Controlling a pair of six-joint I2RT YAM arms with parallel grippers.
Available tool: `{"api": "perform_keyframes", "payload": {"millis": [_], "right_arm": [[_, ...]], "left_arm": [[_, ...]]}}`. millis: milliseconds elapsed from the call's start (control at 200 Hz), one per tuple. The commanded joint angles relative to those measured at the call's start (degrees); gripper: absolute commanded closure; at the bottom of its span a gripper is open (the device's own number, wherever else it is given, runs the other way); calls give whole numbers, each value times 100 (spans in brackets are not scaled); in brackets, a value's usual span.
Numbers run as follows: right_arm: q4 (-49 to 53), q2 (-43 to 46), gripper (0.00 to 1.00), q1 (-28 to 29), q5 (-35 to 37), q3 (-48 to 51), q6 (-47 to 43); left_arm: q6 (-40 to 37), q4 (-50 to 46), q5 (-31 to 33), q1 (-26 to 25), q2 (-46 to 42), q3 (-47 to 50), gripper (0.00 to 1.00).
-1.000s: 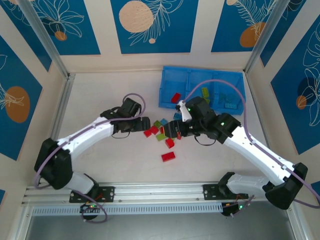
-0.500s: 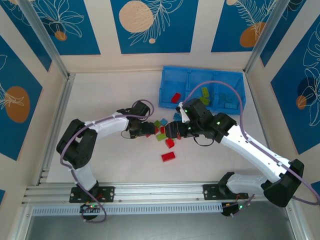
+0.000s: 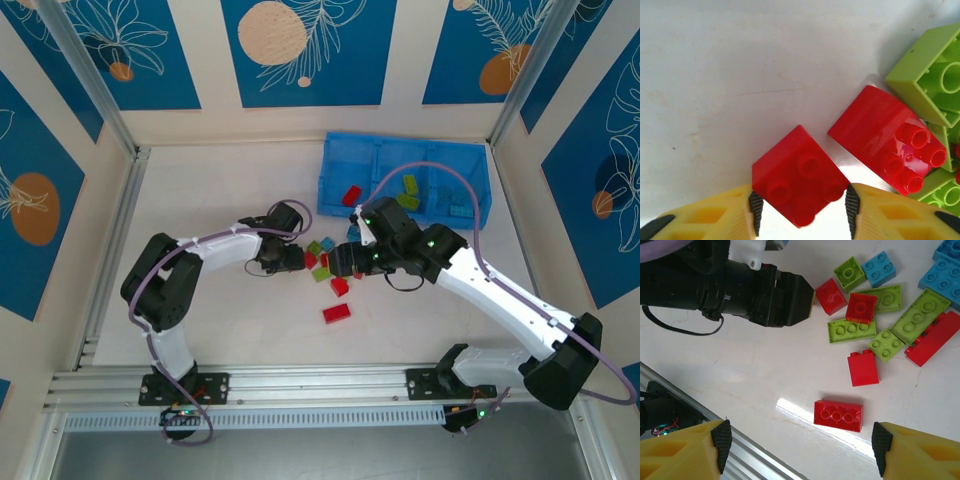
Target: Sort the legos into containers by color
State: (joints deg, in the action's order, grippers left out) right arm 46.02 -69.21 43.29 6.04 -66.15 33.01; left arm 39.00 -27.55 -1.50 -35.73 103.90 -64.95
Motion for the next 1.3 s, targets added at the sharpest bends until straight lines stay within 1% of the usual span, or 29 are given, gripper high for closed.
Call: {"api": "perform_keyframes", "payload": {"millis": [0, 60, 100, 125, 195, 280, 335, 420, 580, 725, 880, 990, 1075, 1160, 1225, 1295], "right_arm": [[158, -90, 24, 8, 56, -156, 23], [165, -117, 24, 21, 55, -176, 22], [166, -119, 24, 26, 55, -179, 25], [170, -119, 24, 29, 55, -181, 29], [170, -119, 24, 39, 55, -189, 43], [186, -119, 24, 53, 69, -212, 47], [189, -114, 24, 57, 65, -211, 47], [239, -106, 24, 63, 80, -253, 47], [318, -76, 24, 83, 147, -268, 56], [315, -77, 24, 86, 167, -233, 65], [304, -75, 24, 92, 63, -95, 74], [247, -12, 24, 92, -41, 29, 180], [115, 177, 24, 94, -6, 115, 317], [-27, 499, 24, 83, 261, 212, 484], [-114, 766, 24, 45, 557, 302, 626], [-184, 1041, 24, -25, 837, 401, 755]], "left_arm": [[-210, -347, 524, 93, -5, 71, 55], [-270, -327, 539, 92, -44, 74, 55], [-317, -315, 519, 97, -53, 62, 54], [-340, -306, 514, 94, -60, 52, 50], [-384, -271, 517, 92, -71, 12, 36], [-437, -292, 642, 94, -8, -106, 28], [-428, -365, 702, 98, 103, -228, 25], [-356, -396, 735, 104, 263, -341, 24], [-227, -314, 696, 107, 484, -428, 39], [-221, -321, 655, 109, 596, -437, 54], [-385, -330, 560, 101, 447, -361, 67], [-596, -350, 329, 97, 100, -326, 75], [-747, -380, 97, -6, -320, -420, 78], [-887, -392, 146, -237, -667, -742, 78], [-955, -409, 246, -374, -674, -1157, 78], [-1093, -439, 419, -451, -419, -1790, 78]]}}
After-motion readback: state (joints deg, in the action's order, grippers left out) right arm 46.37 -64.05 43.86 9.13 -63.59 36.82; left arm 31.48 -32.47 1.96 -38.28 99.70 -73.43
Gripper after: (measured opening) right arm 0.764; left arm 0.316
